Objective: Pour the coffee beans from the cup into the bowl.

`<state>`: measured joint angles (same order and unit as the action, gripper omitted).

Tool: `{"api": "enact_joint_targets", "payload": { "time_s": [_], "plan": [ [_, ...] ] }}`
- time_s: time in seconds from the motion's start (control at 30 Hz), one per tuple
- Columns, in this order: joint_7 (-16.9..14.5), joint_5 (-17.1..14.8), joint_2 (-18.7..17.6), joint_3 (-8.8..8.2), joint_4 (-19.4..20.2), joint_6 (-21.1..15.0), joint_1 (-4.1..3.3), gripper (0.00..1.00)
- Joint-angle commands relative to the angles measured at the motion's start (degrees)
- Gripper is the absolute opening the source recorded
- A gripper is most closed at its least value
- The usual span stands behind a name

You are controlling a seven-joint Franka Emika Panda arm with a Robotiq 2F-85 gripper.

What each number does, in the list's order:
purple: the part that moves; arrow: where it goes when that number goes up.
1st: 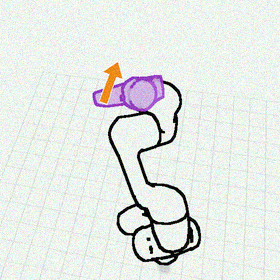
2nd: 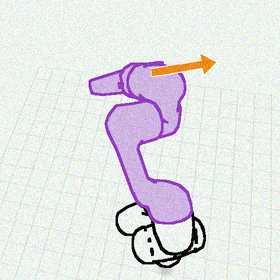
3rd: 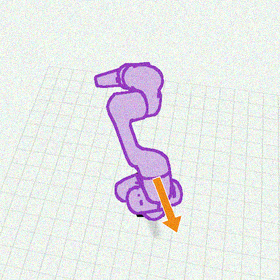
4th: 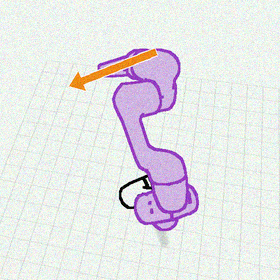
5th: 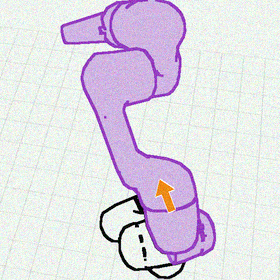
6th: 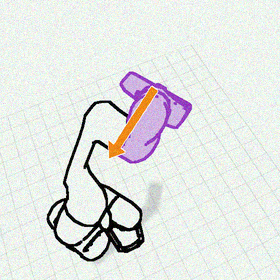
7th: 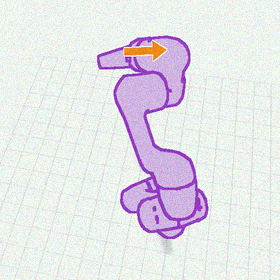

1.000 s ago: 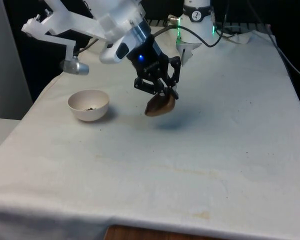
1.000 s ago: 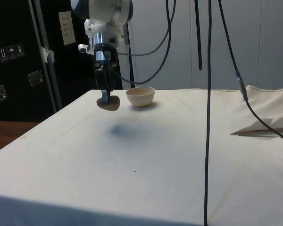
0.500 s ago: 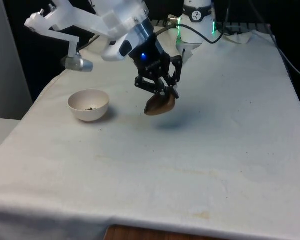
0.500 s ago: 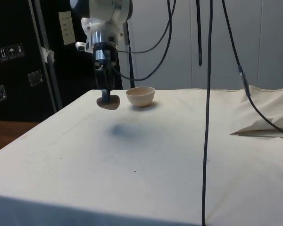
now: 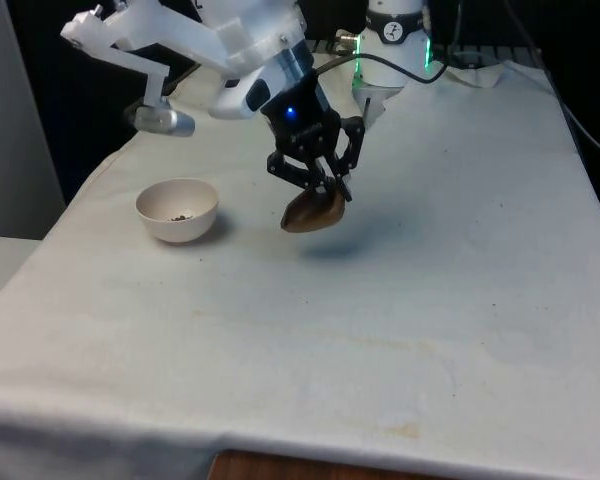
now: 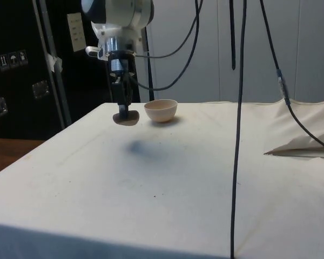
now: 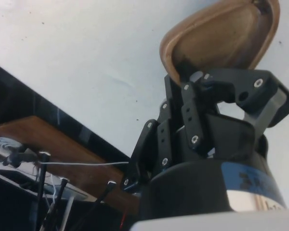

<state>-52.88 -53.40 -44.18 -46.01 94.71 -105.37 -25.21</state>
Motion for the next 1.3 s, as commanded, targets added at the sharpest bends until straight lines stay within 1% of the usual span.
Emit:
{"api": "enact_joint_targets", "payload": {
  "time_s": [0.0, 0.03, 0.07, 0.1, 0.3, 0.33, 0.37, 0.4, 0.43, 0.6, 0.63, 0.67, 0.7, 0.73, 0.77, 0.87, 0.9, 0.93, 1.13, 1.17, 1.2, 1.23, 1.27],
  "plan": [
    [0.06, 0.46, 0.34, 0.46, 0.34, -0.74, 0.11, 0.01],
    [-0.29, 0.57, 1.26, -0.06, 2.29, -2.86, -1.03, 0.01],
    [-0.23, 1.09, 1.6, 0.46, 2.58, -3.55, -0.8, 0.01],
    [-0.11, 2.01, 2.29, 1.49, 3.27, -5.1, -0.52, 0.01],
    [0.23, 4.58, 4.41, 4.7, 5.73, -9.91, 0.52, 0.01],
    [0.34, 4.58, 3.78, 5.21, 4.3, -8.08, 1.49, 0.01],
    [0.29, 4.98, 4.76, 5.27, 6.25, -10.83, 0.63, 0.01],
    [0.34, 5.5, 5.16, 5.84, 6.76, -11.69, 0.86, 0.01],
    [0.57, 6.42, 5.9, 7.05, 7.79, -13.41, 1.26, 0.01],
    [0.92, 8.48, 7.73, 9.8, 10.43, -17.65, 2.23, 0.01],
    [0.86, 8.59, 7.39, 10.31, 9.57, -16.33, 3.09, 0.01],
    [1.03, 9.22, 8.42, 10.83, 11.52, -19.31, 2.69, 0.01],
    [1.03, 9.22, 8.42, 10.83, 11.52, -19.31, 2.69, 0.01],
    [1.2, 10.03, 9.11, 11.86, 12.66, -20.97, 3.04, 0.01],
    [1.32, 10.43, 9.45, 12.43, 13.18, -21.77, 3.32, 0.01],
    [1.55, 11.46, 10.37, 13.81, 14.84, -24.18, 3.84, 0.01],
    [1.38, 11.46, 10.08, 14.38, 14.09, -23.09, 4.64, 0.01],
    [1.66, 12.09, 10.94, 14.73, 15.93, -25.67, 4.18, 0.01],
    [2.12, 13.87, 12.61, 17.42, 19.25, -30.14, 5.33, 0.01],
    [2.18, 14.38, 13.06, 18.28, 20.34, -31.57, 5.73, 0.01],
    [2.18, 14.38, 13.06, 18.28, 20.34, -31.57, 5.73, 0.01],
    [2.06, 14.44, 12.89, 18.91, 19.82, -30.83, 6.47, 0.01],
    [2.29, 14.84, 13.52, 19.14, 21.43, -33.12, 6.07, 0.01]
  ]
}}
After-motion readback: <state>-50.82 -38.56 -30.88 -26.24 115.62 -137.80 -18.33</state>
